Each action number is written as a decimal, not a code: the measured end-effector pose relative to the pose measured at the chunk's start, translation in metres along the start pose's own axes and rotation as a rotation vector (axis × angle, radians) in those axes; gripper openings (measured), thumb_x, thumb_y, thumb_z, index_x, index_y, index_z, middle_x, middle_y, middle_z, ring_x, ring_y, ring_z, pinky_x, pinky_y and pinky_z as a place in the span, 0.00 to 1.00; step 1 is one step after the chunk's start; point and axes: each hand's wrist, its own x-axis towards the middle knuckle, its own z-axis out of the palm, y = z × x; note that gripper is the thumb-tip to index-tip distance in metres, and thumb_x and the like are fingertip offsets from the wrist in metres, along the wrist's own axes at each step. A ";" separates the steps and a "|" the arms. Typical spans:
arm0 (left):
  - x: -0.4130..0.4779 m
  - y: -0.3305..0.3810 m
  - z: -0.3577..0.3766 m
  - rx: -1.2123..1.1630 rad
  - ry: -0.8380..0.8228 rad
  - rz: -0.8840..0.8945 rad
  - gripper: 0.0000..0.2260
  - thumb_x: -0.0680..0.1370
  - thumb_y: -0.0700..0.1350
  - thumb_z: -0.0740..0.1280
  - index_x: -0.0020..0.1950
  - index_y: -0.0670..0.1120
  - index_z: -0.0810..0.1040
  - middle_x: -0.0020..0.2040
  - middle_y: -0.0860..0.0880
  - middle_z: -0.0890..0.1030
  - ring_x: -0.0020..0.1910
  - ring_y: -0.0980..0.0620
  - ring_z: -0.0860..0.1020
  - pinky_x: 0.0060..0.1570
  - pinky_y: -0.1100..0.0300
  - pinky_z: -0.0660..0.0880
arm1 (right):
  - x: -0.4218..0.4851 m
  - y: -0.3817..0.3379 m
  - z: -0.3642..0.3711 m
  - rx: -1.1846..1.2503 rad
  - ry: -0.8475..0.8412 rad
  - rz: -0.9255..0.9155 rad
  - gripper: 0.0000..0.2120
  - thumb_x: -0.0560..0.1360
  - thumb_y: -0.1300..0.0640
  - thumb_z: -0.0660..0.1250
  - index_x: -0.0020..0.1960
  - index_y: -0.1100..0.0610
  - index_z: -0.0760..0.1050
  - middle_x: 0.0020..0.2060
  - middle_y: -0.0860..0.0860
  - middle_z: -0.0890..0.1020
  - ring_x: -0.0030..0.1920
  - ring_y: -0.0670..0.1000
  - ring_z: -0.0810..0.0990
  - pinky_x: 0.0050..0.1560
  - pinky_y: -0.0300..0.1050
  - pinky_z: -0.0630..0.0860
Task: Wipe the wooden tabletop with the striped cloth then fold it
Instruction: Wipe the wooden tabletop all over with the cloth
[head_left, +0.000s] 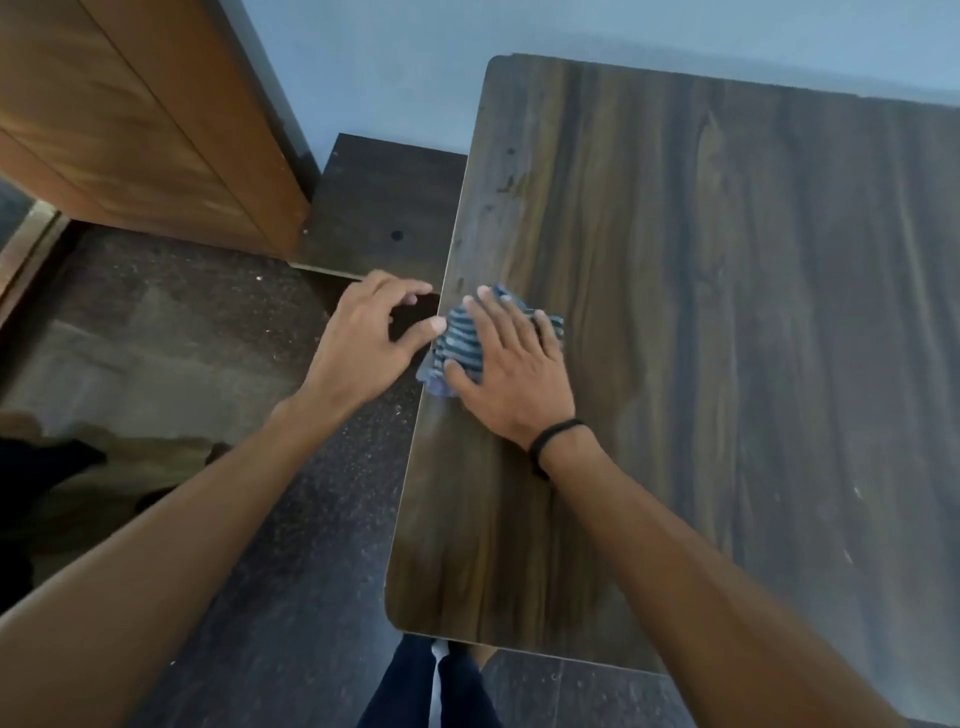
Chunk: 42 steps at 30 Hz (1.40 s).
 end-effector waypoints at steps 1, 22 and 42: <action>-0.005 0.001 0.000 -0.027 0.020 0.004 0.17 0.79 0.53 0.69 0.65 0.48 0.78 0.56 0.51 0.77 0.57 0.52 0.76 0.57 0.46 0.76 | 0.002 -0.003 -0.001 -0.007 -0.030 -0.082 0.34 0.81 0.36 0.53 0.82 0.50 0.54 0.81 0.48 0.56 0.81 0.49 0.51 0.80 0.54 0.42; 0.044 0.050 0.064 0.469 -0.460 0.036 0.29 0.84 0.59 0.47 0.82 0.54 0.39 0.82 0.46 0.38 0.80 0.45 0.38 0.77 0.49 0.39 | -0.020 0.141 -0.053 -0.052 0.033 0.153 0.29 0.82 0.32 0.49 0.81 0.39 0.55 0.81 0.45 0.55 0.82 0.51 0.48 0.80 0.53 0.45; 0.140 0.043 0.056 0.488 -0.584 0.016 0.27 0.85 0.56 0.50 0.81 0.57 0.40 0.81 0.42 0.38 0.79 0.39 0.39 0.76 0.40 0.44 | 0.051 0.121 -0.103 -0.006 -0.429 0.587 0.53 0.70 0.33 0.73 0.81 0.37 0.41 0.82 0.52 0.41 0.78 0.72 0.46 0.75 0.67 0.59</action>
